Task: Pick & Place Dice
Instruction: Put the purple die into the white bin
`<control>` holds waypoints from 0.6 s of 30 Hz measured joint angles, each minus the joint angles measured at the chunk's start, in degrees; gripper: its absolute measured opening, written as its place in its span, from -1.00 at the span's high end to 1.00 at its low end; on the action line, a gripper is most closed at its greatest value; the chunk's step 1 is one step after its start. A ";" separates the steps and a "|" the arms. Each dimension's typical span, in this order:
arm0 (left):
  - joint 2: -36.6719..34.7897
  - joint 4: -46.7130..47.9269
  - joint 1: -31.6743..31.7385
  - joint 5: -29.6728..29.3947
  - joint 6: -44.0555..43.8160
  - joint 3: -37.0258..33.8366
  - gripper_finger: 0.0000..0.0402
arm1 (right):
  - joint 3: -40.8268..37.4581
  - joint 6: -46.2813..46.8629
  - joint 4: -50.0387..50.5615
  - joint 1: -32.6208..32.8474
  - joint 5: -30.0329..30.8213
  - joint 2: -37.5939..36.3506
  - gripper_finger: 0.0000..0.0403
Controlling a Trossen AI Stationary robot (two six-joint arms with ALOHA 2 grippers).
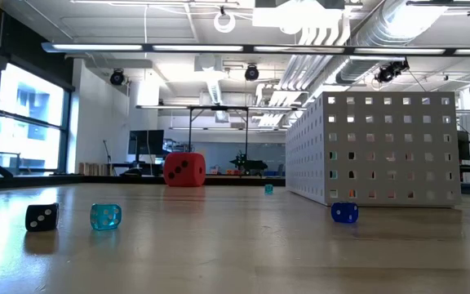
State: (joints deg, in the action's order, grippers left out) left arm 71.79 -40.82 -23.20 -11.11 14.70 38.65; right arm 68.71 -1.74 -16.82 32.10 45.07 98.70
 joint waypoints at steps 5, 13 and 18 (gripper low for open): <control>0.00 0.24 0.02 -0.04 -0.15 0.00 -0.99 | 0.00 -1.43 0.28 0.00 3.19 0.00 -0.97; -0.02 0.20 0.04 -0.15 -0.15 0.00 -0.99 | 0.00 -2.44 0.72 -0.02 4.45 0.00 -0.98; -0.01 0.09 0.04 -0.15 -0.13 0.00 -0.99 | 0.00 -1.33 0.74 -0.02 4.25 0.00 -0.98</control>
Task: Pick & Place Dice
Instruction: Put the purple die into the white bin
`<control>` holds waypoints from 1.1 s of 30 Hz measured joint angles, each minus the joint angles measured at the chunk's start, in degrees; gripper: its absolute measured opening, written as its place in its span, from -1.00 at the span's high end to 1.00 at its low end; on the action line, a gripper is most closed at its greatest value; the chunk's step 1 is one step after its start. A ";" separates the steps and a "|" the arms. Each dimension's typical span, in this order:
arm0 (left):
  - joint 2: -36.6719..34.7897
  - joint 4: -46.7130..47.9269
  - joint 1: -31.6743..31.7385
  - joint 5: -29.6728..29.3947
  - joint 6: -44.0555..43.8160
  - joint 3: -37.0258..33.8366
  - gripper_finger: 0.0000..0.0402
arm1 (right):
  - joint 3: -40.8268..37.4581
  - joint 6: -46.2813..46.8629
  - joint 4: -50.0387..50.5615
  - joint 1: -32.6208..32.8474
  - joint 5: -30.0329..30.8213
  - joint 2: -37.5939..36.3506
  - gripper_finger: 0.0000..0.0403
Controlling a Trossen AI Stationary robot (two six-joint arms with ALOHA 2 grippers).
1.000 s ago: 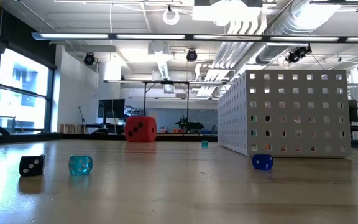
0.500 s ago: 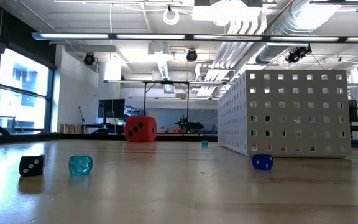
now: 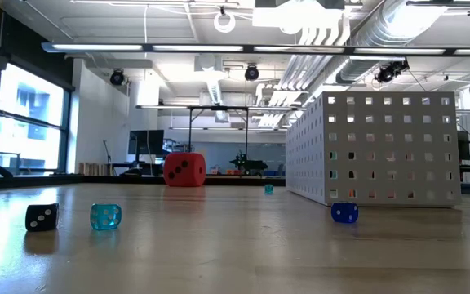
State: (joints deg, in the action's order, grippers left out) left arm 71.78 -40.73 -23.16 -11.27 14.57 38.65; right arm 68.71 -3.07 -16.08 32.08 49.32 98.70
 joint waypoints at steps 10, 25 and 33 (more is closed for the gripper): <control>0.01 -0.11 0.02 -0.01 0.52 0.00 -0.99 | 0.02 2.45 0.33 -1.49 -2.38 0.00 -0.97; 0.01 -0.22 0.00 0.11 0.83 0.00 -0.99 | 0.02 2.84 -3.49 -2.96 -4.72 1.86 -0.96; 0.01 0.06 0.00 0.04 0.87 0.00 -0.99 | 0.02 2.37 -6.04 -2.99 -6.99 1.88 -0.96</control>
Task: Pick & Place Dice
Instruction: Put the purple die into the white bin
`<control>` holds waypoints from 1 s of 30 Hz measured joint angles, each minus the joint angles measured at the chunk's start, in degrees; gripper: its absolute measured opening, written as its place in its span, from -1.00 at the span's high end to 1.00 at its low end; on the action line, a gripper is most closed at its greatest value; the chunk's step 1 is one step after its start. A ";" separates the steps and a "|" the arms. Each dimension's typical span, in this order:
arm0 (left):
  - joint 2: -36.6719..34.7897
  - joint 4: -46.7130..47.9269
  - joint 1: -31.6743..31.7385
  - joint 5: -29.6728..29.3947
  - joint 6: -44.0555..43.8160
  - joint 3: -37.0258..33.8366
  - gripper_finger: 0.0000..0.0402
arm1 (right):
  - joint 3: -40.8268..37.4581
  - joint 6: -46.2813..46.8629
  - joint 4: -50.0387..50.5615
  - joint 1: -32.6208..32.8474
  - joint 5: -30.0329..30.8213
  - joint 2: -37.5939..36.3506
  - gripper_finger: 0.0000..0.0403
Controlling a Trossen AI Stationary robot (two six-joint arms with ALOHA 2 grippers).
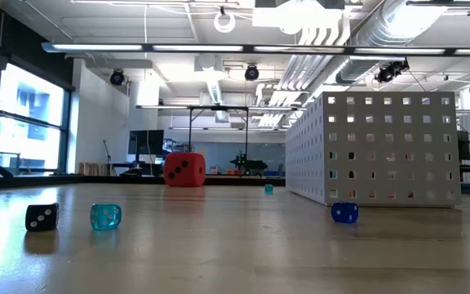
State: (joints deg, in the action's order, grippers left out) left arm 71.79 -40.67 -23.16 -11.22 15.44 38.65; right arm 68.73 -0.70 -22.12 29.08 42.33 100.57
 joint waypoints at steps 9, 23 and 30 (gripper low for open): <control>0.00 -0.22 0.00 0.10 0.02 0.00 -0.99 | 0.00 -0.81 -0.82 -0.38 -1.04 0.00 -0.96; 0.00 -0.30 -0.02 0.17 0.00 0.00 -0.99 | 0.00 -0.84 -2.35 -2.62 -8.42 0.17 -0.96; -0.02 -0.48 -0.04 0.70 -0.54 0.02 -0.99 | -0.02 -3.81 -4.40 -2.62 -10.65 0.26 -0.96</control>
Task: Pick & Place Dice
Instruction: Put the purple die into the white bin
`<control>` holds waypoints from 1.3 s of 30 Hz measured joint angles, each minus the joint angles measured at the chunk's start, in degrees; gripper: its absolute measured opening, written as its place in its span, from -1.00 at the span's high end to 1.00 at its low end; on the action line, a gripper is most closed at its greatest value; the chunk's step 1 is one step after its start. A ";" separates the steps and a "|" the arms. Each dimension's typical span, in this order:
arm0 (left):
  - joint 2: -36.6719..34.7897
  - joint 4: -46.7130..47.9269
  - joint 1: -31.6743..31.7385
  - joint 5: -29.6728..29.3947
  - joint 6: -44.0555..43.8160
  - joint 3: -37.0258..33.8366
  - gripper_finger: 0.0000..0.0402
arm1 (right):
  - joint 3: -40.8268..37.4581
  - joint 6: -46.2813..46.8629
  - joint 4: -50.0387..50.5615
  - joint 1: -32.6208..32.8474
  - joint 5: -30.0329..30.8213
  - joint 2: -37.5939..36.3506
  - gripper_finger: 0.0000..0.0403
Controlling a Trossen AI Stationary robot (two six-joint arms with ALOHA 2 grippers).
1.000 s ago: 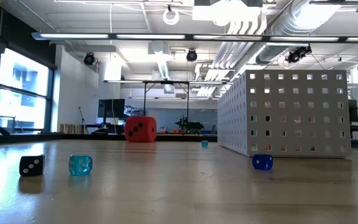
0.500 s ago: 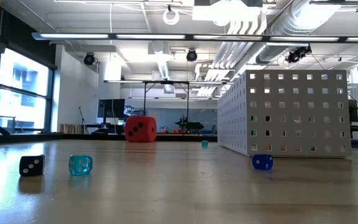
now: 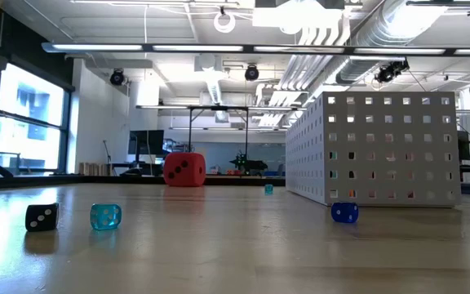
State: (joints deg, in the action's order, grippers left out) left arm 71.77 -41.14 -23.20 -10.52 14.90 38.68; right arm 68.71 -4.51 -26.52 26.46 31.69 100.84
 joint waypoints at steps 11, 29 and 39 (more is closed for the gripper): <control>-0.04 0.50 0.00 0.30 -0.18 0.07 -0.99 | -0.04 -2.84 -1.83 0.31 0.07 0.02 -0.96; -0.02 2.12 0.17 -0.07 0.02 0.04 -0.99 | -0.03 -8.49 -4.25 3.16 9.93 0.02 -0.96; -0.04 2.47 0.17 -0.18 -0.37 0.02 -0.99 | -0.03 -7.65 -4.18 2.47 9.59 0.00 -0.96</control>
State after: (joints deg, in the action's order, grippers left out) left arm 71.72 -38.67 -23.03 -10.70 14.52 38.70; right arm 68.68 -12.17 -30.70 28.93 41.28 100.84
